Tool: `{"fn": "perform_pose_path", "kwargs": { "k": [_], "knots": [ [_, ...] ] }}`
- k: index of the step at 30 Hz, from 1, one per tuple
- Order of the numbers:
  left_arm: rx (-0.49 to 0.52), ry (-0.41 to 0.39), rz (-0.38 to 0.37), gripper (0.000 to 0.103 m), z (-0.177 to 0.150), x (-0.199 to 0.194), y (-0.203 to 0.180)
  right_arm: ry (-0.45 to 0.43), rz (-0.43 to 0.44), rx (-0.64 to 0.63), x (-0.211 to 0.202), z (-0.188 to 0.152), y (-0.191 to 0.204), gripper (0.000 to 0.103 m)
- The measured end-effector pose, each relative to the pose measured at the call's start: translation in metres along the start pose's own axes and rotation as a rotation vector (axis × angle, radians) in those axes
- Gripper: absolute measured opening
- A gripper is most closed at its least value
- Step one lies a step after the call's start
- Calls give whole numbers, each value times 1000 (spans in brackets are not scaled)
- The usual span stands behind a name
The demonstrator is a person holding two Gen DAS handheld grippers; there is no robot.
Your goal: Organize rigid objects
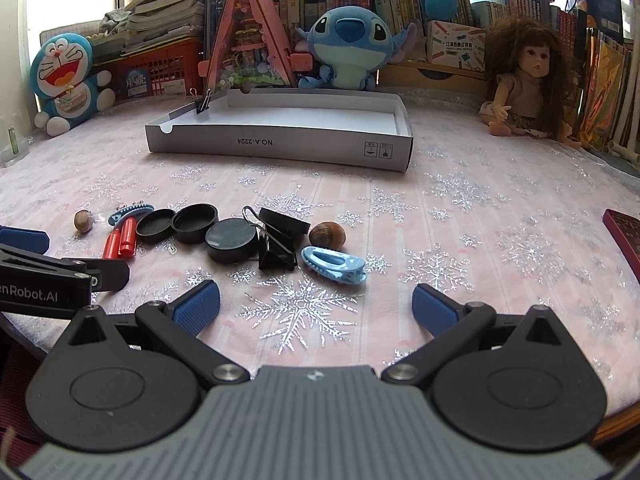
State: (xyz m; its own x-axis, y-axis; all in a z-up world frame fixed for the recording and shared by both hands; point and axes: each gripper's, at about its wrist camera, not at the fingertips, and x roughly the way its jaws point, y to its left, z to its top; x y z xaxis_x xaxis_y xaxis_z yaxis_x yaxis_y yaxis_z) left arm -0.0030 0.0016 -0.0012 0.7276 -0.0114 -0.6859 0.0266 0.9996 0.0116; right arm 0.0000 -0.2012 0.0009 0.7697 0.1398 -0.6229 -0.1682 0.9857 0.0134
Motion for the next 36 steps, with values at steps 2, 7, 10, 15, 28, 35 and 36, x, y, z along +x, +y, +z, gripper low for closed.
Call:
{"fn": "perform_pose_path", "kwargs": {
  "k": [2, 7, 10, 15, 28, 35, 36],
  "knots": [
    [3, -6, -6, 103, -1, -3, 1, -7, 4, -2, 0, -1, 0, 103],
    [-13, 11, -17, 99, 1, -3, 3, -18, 17, 24, -3, 0, -6, 103],
    [-17, -17, -59, 74, 2, -9, 5, -38, 33, 60, -6, 2, -12, 97],
    [34, -31, -138, 41, 1, -18, -1, -70, 3, 56, -8, 4, -17, 83],
    [27, -26, -102, 25, 1, -16, 13, -47, -12, 57, -2, 4, -19, 57],
    [35, -36, -55, 25, 8, -5, 23, -34, -30, 66, 0, 6, -21, 42],
    [31, -37, -49, 25, 9, -4, 25, -34, -34, 68, 0, 6, -22, 41]
  ]
}}
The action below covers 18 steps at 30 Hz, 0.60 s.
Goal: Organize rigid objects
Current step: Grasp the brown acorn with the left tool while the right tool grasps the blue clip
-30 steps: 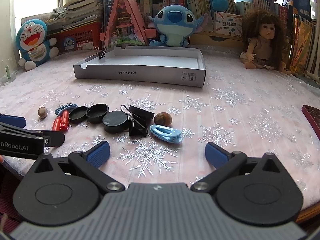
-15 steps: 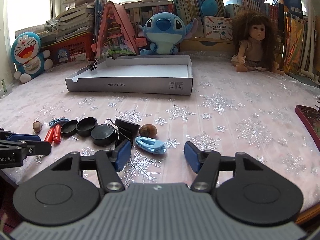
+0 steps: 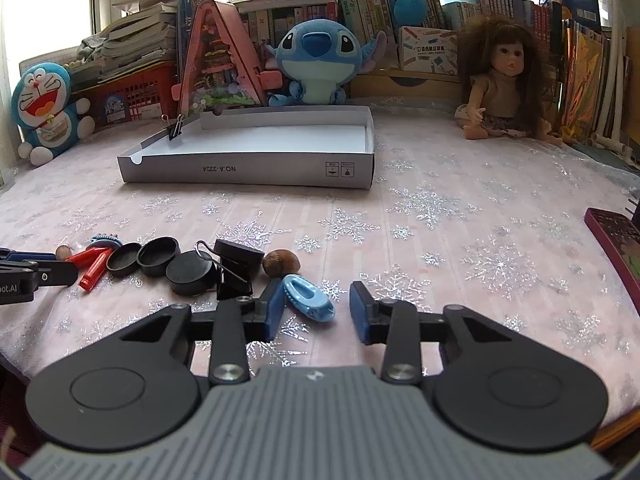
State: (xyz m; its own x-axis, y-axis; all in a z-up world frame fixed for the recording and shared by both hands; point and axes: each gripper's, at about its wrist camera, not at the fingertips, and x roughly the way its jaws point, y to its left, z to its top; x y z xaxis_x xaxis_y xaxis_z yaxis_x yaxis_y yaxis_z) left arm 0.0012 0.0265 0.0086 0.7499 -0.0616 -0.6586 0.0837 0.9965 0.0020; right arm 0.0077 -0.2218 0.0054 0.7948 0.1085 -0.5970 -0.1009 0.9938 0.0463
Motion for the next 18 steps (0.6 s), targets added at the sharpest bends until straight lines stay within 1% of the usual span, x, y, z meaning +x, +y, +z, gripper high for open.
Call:
{"fn": "perform_pose_path", "kwargs": {
  "k": [6, 9, 16, 18],
  "knots": [
    [-15, 2, 38, 26, 6, 6, 8, 1, -7, 11, 1, 0, -2, 41],
    [-28, 1, 30, 26, 6, 5, 9, 1, -7, 13, 0, 0, -3, 42],
    [-5, -16, 36, 27, 3, 5, 8, 2, -5, 8, 0, -1, -3, 43],
    [12, -31, 33, 29, 3, 7, 7, 2, -6, 3, 0, 0, -2, 43]
  ]
}}
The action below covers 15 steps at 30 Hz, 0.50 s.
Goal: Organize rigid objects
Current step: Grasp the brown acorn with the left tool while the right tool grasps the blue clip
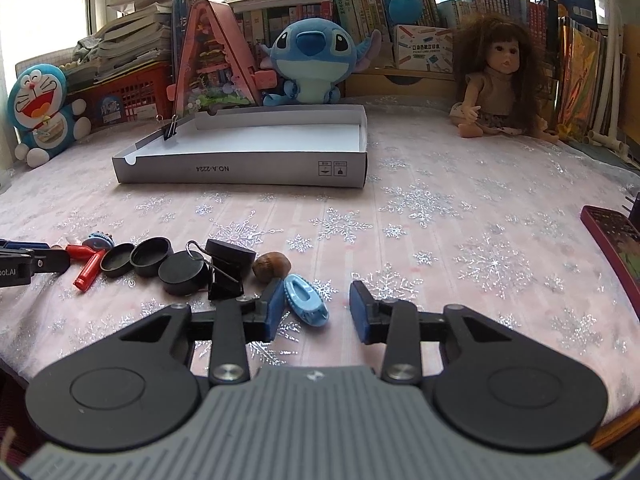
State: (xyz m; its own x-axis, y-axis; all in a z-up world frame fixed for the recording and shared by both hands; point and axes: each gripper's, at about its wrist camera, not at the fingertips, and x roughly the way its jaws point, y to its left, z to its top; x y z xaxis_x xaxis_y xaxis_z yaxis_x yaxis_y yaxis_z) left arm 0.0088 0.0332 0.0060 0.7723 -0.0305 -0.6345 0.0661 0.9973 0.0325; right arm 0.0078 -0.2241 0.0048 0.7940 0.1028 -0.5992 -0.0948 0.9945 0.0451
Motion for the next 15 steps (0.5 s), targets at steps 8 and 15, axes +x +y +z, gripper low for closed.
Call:
{"fn": "perform_pose_path", "kwargs": {
  "k": [8, 15],
  "knots": [
    [0, -39, -3, 25, -4, 4, 1, -1, -1, -25, 1, 0, 3, 38],
    [-63, -62, -4, 21, 2, -5, 8, -3, 15, -28, -2, 2, 3, 20]
  ]
}}
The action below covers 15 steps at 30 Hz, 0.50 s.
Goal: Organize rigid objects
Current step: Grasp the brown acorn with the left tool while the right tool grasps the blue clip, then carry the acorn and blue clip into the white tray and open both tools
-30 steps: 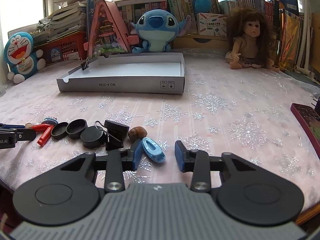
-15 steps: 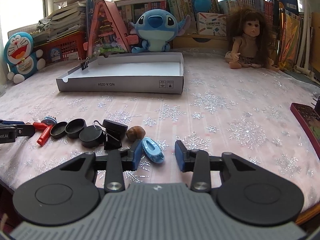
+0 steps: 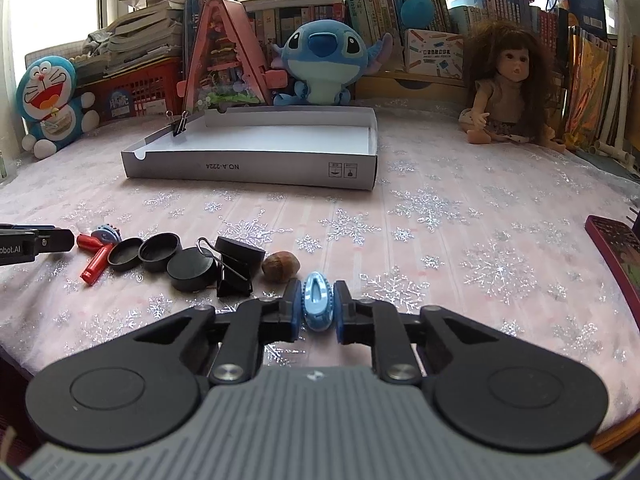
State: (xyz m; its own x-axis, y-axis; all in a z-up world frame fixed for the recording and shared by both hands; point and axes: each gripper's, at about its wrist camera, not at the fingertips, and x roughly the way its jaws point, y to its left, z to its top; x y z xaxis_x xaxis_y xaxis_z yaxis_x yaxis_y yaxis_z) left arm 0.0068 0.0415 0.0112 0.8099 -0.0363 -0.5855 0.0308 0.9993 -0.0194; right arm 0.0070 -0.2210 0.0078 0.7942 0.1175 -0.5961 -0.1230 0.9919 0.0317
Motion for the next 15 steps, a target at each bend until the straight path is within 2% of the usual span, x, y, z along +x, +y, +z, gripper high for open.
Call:
{"fn": "perform_pose_path", "kwargs": {
  "k": [7, 15],
  "knots": [
    [4, -26, 2, 21, 9, -9, -4, -23, -5, 10, -3, 6, -5, 20],
    [-2, -41, -22, 21, 26, -9, -7, -86, -17, 46, -11, 29, -23, 20]
  ]
}}
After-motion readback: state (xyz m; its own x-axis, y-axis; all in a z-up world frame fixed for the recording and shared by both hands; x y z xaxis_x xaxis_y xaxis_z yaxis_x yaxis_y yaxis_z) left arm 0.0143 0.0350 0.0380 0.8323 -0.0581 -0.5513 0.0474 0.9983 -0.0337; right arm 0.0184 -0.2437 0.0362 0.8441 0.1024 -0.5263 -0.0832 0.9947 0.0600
